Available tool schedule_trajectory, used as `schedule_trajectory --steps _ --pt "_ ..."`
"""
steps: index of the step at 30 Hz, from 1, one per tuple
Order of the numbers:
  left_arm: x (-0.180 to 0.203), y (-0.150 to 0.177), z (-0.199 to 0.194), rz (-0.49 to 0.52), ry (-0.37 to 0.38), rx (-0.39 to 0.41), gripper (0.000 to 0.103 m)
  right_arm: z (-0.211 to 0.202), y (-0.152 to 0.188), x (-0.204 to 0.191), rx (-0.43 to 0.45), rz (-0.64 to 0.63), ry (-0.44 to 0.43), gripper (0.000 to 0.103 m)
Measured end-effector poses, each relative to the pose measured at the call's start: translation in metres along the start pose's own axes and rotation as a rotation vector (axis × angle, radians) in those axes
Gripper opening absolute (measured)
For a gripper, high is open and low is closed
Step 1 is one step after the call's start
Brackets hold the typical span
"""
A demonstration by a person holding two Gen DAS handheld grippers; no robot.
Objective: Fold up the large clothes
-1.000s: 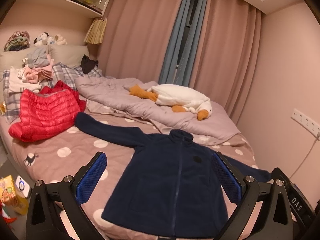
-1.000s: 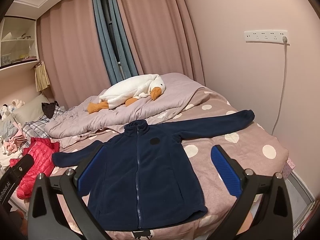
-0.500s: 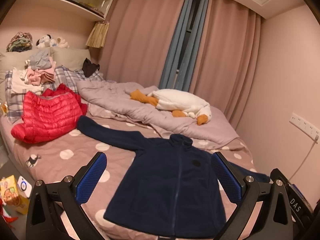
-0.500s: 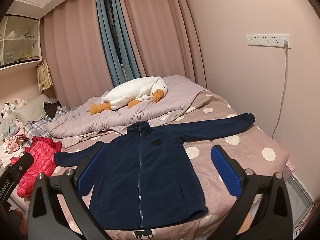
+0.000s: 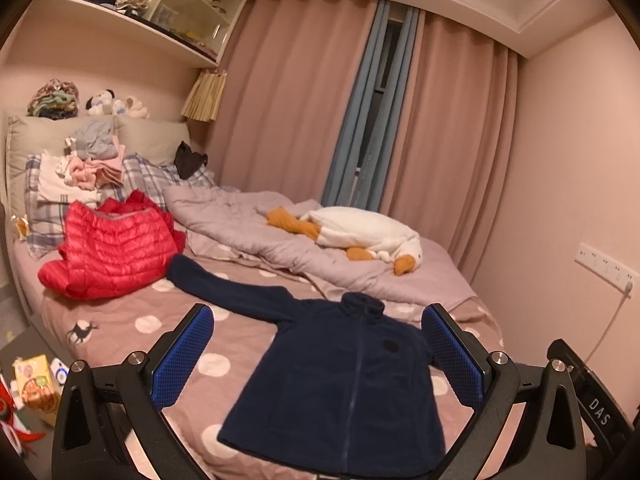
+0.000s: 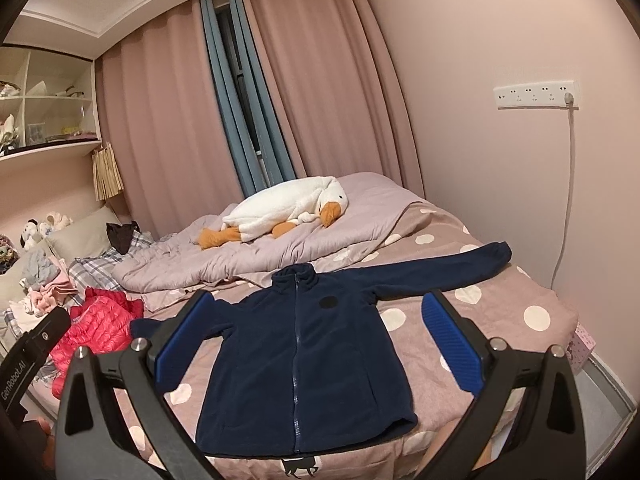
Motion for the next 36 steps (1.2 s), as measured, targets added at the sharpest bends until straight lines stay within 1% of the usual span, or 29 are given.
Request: schedule_trajectory --steps 5,8,12,15,20,23,25,27,28,31,32,33,36 --pt "-0.006 0.001 0.001 -0.005 0.003 0.012 0.103 -0.001 0.001 -0.004 0.008 0.001 -0.001 0.103" --pt "-0.007 0.003 0.006 -0.002 0.01 -0.008 0.103 0.001 0.004 -0.005 0.001 -0.004 0.005 0.103" --pt "-0.01 0.004 0.014 -0.01 0.0 -0.027 0.103 0.005 0.005 -0.006 -0.007 0.0 0.004 0.103" --pt "-0.011 0.004 0.022 -0.02 0.003 -0.038 0.103 0.013 0.006 -0.006 -0.021 -0.006 0.014 0.103" --pt "-0.012 0.005 0.044 -0.013 -0.015 -0.071 0.103 0.034 0.004 -0.005 -0.04 0.013 0.026 0.103" --pt "-0.018 0.008 0.063 -0.027 0.012 -0.084 0.103 0.052 0.006 -0.004 -0.061 0.016 0.025 0.103" --pt "-0.029 0.011 0.087 -0.051 -0.002 -0.113 0.103 0.071 0.008 0.002 -0.087 0.018 0.03 0.103" --pt "-0.051 0.019 0.12 -0.096 -0.06 -0.191 0.103 0.094 0.008 0.013 -0.115 0.031 0.045 0.103" --pt "-0.066 0.025 0.135 -0.128 -0.105 -0.233 0.103 0.105 0.007 0.02 -0.126 0.042 0.056 0.103" --pt "-0.111 0.037 0.174 -0.185 -0.209 -0.26 0.103 0.151 0.004 0.056 -0.173 0.092 0.109 0.103" --pt "-0.126 0.04 0.187 -0.207 -0.222 -0.264 0.103 0.167 0.001 0.072 -0.185 0.121 0.133 0.103" --pt "-0.138 0.042 0.199 -0.231 -0.219 -0.262 0.103 0.179 -0.001 0.087 -0.192 0.149 0.152 0.103" --pt "-0.182 0.056 0.248 -0.312 -0.168 -0.272 0.103 0.216 -0.011 0.136 -0.22 0.246 0.211 0.103"
Point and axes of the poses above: each gripper's, at about its wrist camera, not at the fingertips, and z roughly the way its jaws point, x to its right, y to its underside, the point moved 6 cm from there along z, roughly the way its jaws point, and after that the axes turned 14 degrees about z, right-handed, at the moved point
